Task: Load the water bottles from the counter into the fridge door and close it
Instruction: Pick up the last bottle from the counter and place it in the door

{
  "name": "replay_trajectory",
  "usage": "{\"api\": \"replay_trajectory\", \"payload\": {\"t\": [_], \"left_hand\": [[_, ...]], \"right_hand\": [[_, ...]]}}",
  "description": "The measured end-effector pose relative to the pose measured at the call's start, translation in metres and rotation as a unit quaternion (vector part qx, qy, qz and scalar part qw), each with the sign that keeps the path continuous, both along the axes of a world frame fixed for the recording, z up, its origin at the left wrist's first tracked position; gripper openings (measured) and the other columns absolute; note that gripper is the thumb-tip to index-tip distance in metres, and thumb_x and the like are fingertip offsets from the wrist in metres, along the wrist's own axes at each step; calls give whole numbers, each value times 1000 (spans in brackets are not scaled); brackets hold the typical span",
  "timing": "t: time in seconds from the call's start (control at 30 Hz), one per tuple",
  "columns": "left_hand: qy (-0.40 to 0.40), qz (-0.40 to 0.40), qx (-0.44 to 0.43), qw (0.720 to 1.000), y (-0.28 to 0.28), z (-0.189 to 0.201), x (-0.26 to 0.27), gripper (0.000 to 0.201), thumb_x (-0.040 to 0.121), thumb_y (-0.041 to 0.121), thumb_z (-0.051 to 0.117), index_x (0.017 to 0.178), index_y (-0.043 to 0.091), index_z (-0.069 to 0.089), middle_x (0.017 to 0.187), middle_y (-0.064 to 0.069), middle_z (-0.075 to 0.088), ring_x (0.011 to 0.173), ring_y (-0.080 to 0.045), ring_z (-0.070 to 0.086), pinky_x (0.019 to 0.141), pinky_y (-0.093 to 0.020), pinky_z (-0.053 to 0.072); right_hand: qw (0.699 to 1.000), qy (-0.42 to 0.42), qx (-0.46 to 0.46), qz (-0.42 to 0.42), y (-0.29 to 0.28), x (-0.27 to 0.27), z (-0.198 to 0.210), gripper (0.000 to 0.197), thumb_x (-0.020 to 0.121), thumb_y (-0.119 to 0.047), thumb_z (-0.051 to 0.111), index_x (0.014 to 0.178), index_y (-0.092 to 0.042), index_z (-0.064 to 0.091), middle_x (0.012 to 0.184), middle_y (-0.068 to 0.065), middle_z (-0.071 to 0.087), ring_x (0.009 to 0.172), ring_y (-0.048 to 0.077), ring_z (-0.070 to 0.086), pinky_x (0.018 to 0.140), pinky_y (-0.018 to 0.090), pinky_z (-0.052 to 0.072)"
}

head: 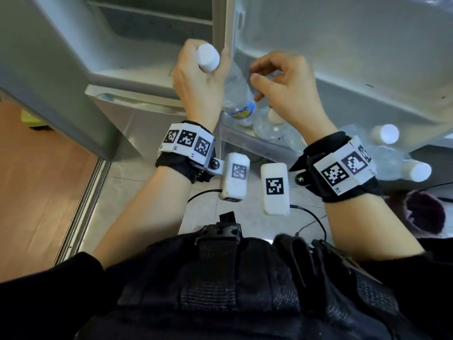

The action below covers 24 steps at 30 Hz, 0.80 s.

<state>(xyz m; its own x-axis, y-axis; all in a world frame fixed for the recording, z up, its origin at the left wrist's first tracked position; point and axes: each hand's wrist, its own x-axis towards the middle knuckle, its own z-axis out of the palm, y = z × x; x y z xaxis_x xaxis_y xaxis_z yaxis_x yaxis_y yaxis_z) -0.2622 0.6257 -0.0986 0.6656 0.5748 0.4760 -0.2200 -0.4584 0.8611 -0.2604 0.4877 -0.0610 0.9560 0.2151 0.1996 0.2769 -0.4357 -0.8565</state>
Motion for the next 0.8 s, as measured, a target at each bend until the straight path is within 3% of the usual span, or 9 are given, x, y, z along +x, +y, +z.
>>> {"api": "replay_trajectory", "payload": {"t": [0.1,0.2,0.27,0.33,0.43,0.53,0.63,0.73,0.8], "left_hand": [[32,15,-10,999,11,-16,1,29,78,30,70,78,4,56,71,3,52,68,-16,46,64,-24,38],[63,-7,-26,998,22,-25,-1,24,80,26,70,78,13,51,68,4,50,65,-17,46,60,-13,35],[85,-25,-36,995,29,-25,-2,26,78,25,71,77,17,46,64,12,46,64,-16,45,61,-22,38],[114,-49,-27,992,34,-26,-4,26,73,29,68,76,16,46,62,14,45,64,-17,45,63,-26,40],[161,-120,5,980,36,-25,-10,31,72,33,73,75,20,46,62,14,46,65,-16,46,55,-10,34],[182,-162,24,969,36,-25,-19,36,72,36,77,71,30,41,59,16,46,61,-13,47,52,-16,34],[196,-203,40,959,31,-26,-28,36,72,41,76,76,22,46,57,14,49,52,-5,45,50,-18,34],[195,-217,52,955,27,-25,-39,33,74,41,73,78,20,48,57,10,51,52,-7,45,50,-21,34],[187,-207,50,959,26,-23,-45,28,76,39,70,83,20,51,52,10,46,49,-4,41,50,-18,32]], "right_hand": [[1000,-2,-3,-18,5,2,-6,14,83,-4,57,92,-8,67,80,0,65,60,13,63,55,12,47],[998,-13,-17,-65,10,3,-10,14,80,-9,57,88,-14,68,73,-13,62,69,15,66,63,17,48],[996,-17,-17,-91,14,2,-10,13,79,-9,58,85,-16,68,69,-18,60,70,15,67,63,16,47],[994,-23,-19,-107,18,-2,-11,12,80,-9,58,85,-14,68,68,-18,59,69,17,67,62,18,48],[990,-35,-22,-137,21,-10,-11,12,79,-10,58,84,-11,69,68,-19,59,69,19,67,65,28,54],[984,-37,-15,-174,25,-23,-14,14,76,-12,57,82,-12,70,65,-15,62,67,20,67,69,35,55],[979,-47,-21,-199,23,-37,-14,14,77,-11,58,82,-11,71,67,-8,64,62,7,61,66,24,53],[973,-67,-3,-219,18,-53,-10,14,77,-8,58,82,-9,71,65,-18,59,55,-7,54,62,9,45],[971,-80,-3,-224,15,-63,-7,15,77,-6,58,83,-8,71,67,-16,60,55,-11,54,62,5,44]]}}
